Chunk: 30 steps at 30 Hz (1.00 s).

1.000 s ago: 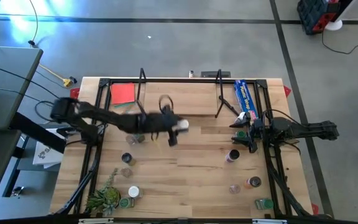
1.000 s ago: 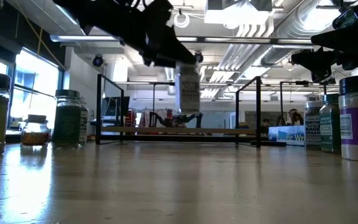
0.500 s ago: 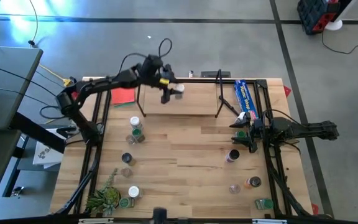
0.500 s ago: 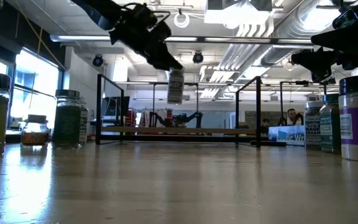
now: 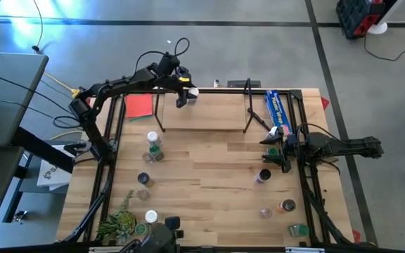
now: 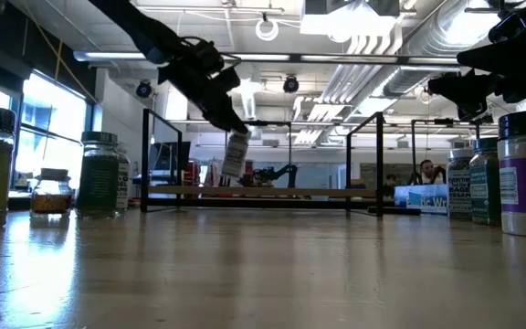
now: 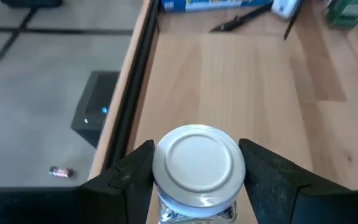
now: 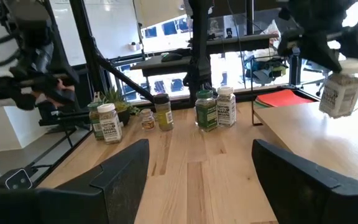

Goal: Shelf spices
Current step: Put the center white seasoning bottle on the shelf

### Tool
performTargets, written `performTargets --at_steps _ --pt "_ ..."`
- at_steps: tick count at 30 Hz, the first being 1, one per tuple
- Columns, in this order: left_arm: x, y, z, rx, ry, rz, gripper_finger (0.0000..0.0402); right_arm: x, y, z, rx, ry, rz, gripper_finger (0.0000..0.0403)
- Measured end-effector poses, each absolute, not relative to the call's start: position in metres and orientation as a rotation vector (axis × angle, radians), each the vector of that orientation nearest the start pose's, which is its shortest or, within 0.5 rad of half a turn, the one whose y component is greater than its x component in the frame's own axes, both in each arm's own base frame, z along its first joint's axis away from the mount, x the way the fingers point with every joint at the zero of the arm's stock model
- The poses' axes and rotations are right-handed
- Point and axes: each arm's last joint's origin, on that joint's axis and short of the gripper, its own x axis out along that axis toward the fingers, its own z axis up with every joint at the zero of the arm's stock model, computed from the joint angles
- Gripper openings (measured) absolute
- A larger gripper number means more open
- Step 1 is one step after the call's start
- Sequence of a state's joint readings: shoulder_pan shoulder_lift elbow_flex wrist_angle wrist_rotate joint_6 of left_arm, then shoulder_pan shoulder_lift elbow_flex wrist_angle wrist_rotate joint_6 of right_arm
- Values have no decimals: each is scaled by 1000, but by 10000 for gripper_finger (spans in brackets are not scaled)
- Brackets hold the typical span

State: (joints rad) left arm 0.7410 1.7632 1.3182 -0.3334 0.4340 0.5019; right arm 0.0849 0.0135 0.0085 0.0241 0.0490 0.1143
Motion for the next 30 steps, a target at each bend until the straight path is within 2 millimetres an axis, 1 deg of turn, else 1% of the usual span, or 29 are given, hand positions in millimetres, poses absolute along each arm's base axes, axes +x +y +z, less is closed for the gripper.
performTargets --at_steps 2,5,7,14,20,22,24,27,30 --pt "294 253 238 22 710 120 208 98 7 168 114 -17 37 279" --pt "294 255 235 8 709 127 228 98 7 168 115 -17 37 279" --pt "294 256 234 10 711 133 233 98 7 168 114 -17 37 279" --pt "288 258 242 34 700 152 236 98 7 168 116 -16 37 279" --pt "285 260 245 46 699 156 238 98 7 168 115 -16 37 279" --pt "285 260 244 37 709 182 239 98 7 168 114 -16 37 279" --pt "286 258 246 57 747 250 239 98 7 168 115 -16 37 279" --pt "289 248 253 144 817 347 239 98 7 168 114 -16 37 279" --pt "295 234 264 196 808 376 239 98 7 168 114 -16 37 279"
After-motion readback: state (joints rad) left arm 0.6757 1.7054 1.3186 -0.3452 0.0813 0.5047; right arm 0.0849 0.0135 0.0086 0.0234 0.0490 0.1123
